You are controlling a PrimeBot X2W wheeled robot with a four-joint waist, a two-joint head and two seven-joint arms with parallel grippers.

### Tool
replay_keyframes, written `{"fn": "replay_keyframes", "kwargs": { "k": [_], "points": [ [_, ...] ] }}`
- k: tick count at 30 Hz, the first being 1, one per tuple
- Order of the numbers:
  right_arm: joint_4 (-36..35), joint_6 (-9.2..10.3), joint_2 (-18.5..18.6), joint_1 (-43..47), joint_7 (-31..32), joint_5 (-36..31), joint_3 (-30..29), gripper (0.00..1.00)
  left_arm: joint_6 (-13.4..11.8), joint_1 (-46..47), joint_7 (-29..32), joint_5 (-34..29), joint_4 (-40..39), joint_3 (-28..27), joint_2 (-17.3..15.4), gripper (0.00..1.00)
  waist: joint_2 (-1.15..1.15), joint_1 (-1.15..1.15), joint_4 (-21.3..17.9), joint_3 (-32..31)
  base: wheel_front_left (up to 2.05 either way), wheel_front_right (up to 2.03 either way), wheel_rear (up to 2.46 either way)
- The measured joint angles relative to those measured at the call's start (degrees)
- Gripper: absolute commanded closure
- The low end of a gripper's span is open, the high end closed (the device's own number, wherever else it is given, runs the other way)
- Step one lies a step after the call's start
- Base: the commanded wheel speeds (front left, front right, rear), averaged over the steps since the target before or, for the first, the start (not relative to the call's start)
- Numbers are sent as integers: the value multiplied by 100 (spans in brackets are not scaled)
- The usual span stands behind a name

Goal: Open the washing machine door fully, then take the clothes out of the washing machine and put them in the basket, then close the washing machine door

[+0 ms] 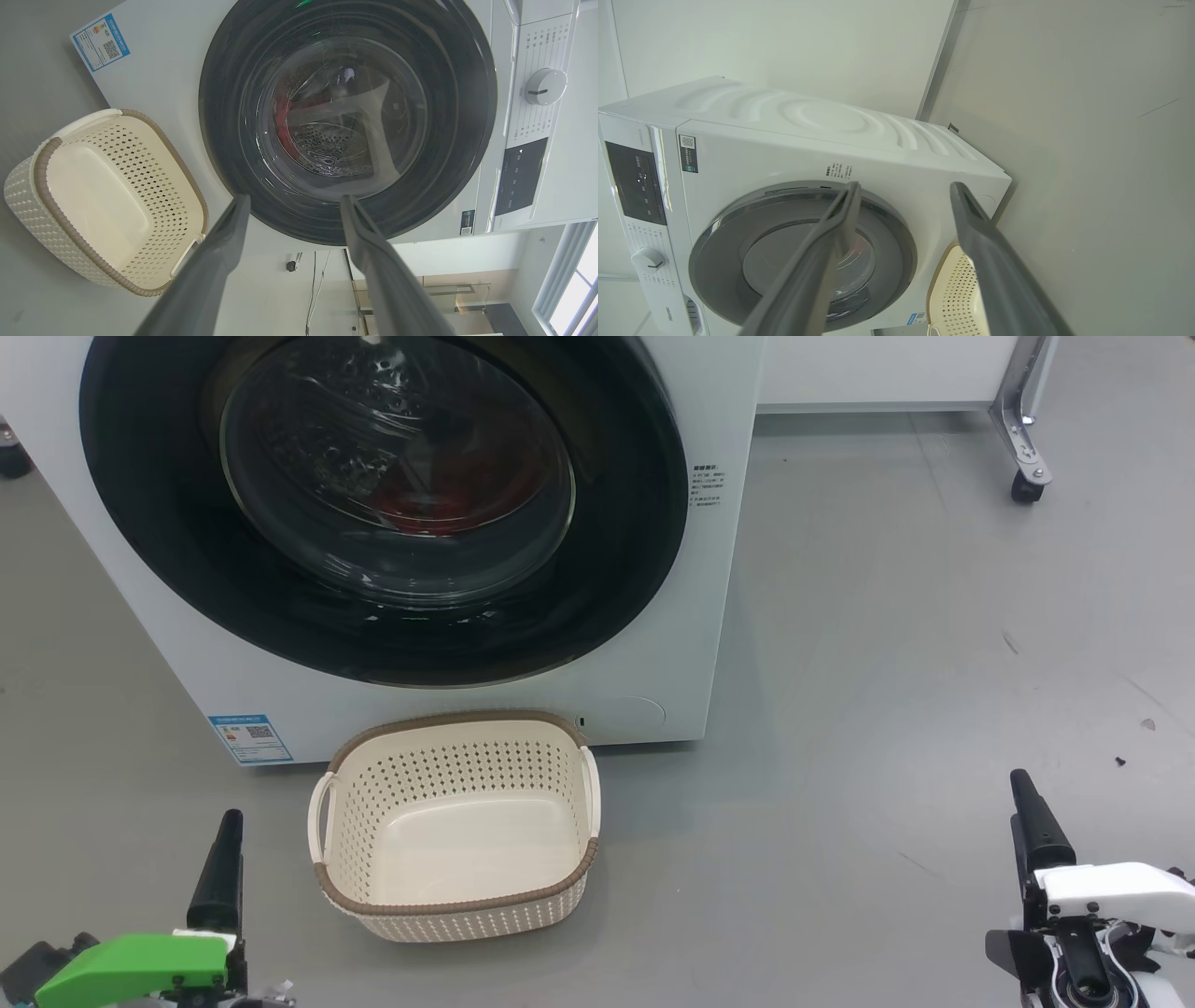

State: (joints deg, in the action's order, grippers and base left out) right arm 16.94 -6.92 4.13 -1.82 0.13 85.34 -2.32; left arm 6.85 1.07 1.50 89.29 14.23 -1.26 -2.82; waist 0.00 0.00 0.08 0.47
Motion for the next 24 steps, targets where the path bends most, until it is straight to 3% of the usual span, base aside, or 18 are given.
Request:
{"fn": "replay_keyframes", "kwargs": {
  "k": [17, 24],
  "points": [
    [-47, 63, 366, -179, -321, -1858, 514, 0, -2, 75, -442, -1847, -188, 472, -543, 0, 0, 0, 4, 9, 0, 0, 0],
    [-90, 188, 465, -242, -476, -2659, 765, 0, -162, 80, -588, -2636, -214, 697, -654, 0, 0, 0, 16, -1, 0, 0, 0]
  ]
}}
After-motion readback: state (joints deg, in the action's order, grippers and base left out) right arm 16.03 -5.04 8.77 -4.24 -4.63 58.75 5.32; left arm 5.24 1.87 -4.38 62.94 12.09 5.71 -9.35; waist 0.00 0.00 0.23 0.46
